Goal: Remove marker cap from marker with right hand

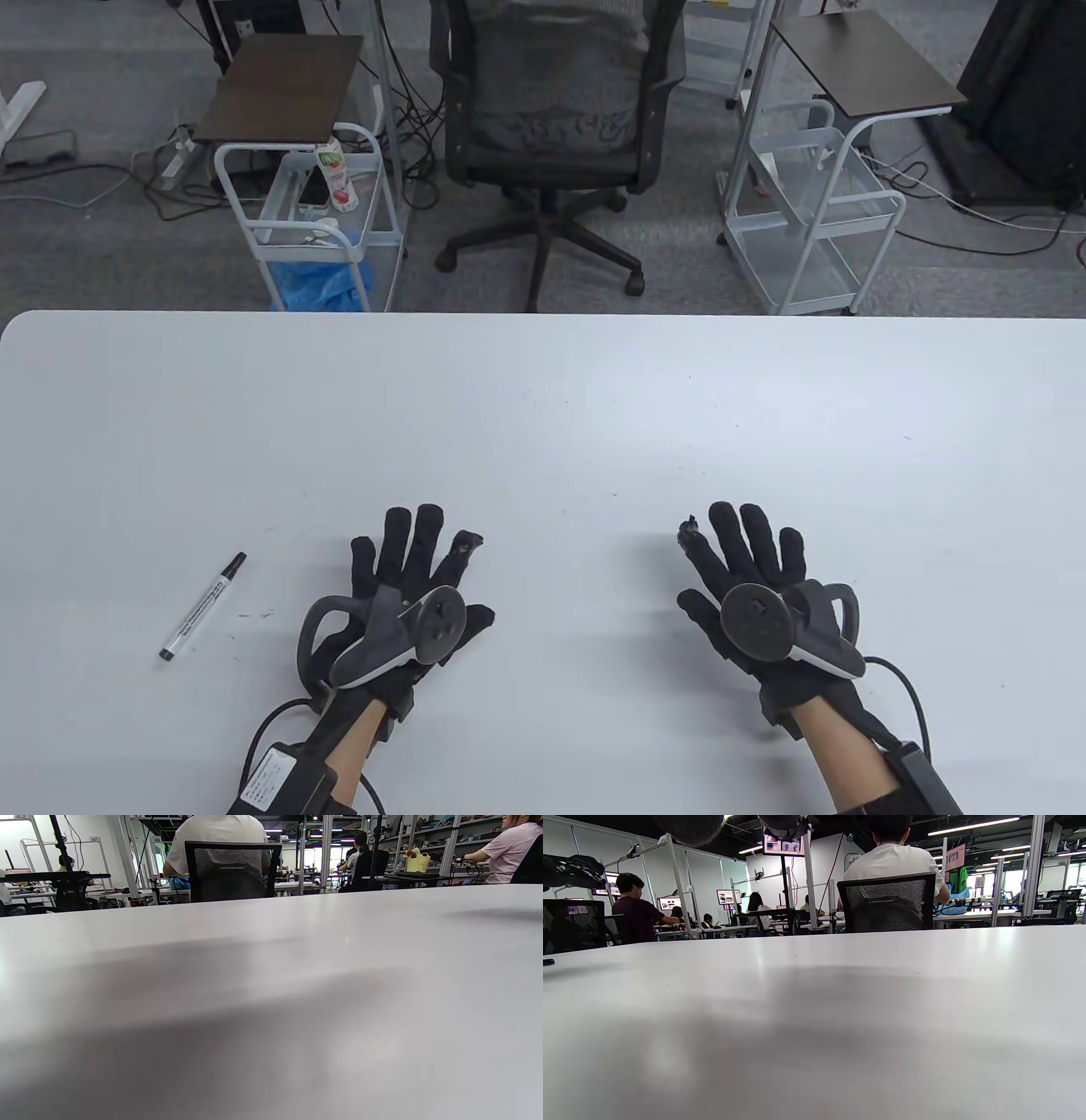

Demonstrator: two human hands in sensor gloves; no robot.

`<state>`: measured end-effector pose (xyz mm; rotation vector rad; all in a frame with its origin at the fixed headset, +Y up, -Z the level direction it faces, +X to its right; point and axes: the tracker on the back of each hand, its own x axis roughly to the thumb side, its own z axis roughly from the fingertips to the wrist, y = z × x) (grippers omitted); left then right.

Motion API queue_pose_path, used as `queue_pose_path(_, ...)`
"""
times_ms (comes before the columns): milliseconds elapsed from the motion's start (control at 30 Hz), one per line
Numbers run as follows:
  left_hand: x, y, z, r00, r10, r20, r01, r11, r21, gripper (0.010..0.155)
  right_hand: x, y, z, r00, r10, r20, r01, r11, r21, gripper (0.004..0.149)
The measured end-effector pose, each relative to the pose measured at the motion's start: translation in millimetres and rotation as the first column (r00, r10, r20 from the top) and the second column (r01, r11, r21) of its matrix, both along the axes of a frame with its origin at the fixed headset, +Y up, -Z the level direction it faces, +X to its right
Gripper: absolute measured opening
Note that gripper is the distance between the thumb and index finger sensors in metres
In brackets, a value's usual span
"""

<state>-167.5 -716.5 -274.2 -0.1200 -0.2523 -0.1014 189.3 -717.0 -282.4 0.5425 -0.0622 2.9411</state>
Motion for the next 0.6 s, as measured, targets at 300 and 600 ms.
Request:
queue_pose_path(300,-0.9,3.7,0.8,1.0,0.016,-0.027,-0.016,1.0,0.004,0.089,1.7,2.1,1.6,1.0,-0.023,-0.003,0.023,1.0,-0.004,0.071)
queue_pose_path(600,-35.0,50.1,-5.7,0.979,0.113,-0.169,-0.085,0.983,0.164,0.088,5.2,5.6,4.2,0.998,-0.057,-0.01,0.057,0.998,-0.005,0.071)
